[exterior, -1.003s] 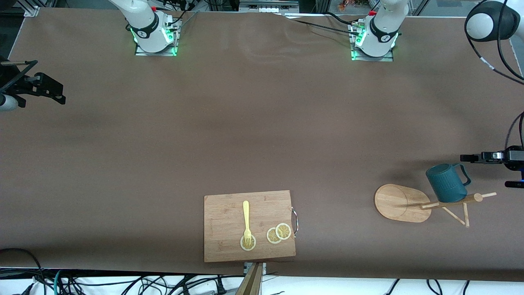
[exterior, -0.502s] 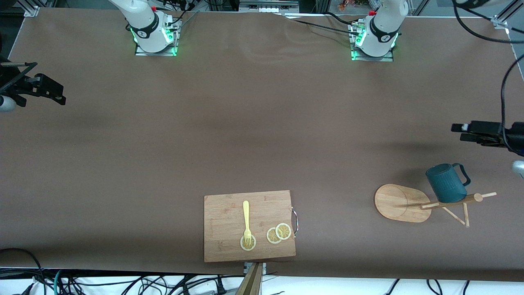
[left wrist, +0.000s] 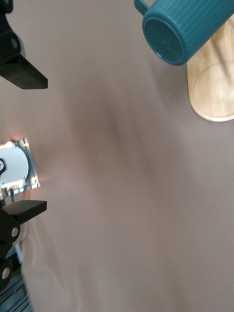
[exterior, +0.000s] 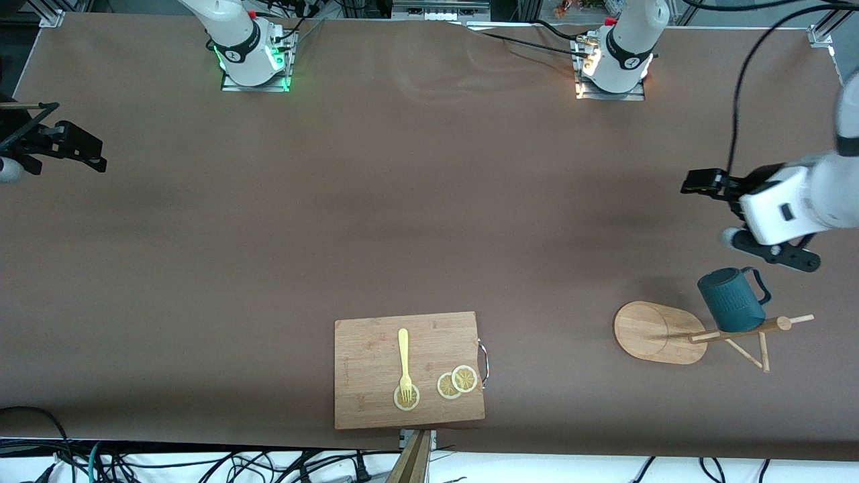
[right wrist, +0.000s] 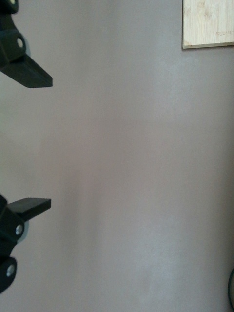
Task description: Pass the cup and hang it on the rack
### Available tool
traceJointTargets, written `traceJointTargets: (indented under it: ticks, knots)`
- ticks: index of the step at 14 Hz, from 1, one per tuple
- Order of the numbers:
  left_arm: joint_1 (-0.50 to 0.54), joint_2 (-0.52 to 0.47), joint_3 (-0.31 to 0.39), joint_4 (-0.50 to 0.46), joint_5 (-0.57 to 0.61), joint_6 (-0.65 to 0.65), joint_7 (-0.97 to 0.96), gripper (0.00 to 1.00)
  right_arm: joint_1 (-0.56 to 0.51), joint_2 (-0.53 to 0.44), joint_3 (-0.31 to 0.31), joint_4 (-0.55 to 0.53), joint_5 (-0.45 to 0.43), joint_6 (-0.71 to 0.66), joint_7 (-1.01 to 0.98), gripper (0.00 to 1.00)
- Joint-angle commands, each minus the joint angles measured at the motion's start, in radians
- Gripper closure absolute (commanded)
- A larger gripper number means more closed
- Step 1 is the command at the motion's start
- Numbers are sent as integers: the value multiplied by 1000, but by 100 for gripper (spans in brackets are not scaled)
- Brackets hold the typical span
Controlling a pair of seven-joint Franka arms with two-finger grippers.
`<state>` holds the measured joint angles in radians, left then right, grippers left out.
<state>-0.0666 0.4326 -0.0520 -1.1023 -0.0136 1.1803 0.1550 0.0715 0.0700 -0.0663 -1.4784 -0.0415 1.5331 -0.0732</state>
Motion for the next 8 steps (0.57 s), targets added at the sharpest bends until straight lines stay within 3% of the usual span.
traceJointTargets:
  ticks: [1,3,4,5,8]
  knots:
    - [-32,-239,3,-360,70,207,-25,0,-6,7,0,17,15,-2,10,0]
    - [-32,-407,-3,-631,78,406,-16,0,-6,7,0,17,15,-2,10,0]
    - [-32,-454,-5,-710,95,476,-8,0,-6,7,0,17,15,-2,9,0]
    - [-30,-471,-9,-737,121,510,35,0,-6,7,0,17,15,-2,9,0]
    - [-22,-457,-5,-700,110,506,103,0,-6,7,-1,17,14,-1,0,0]
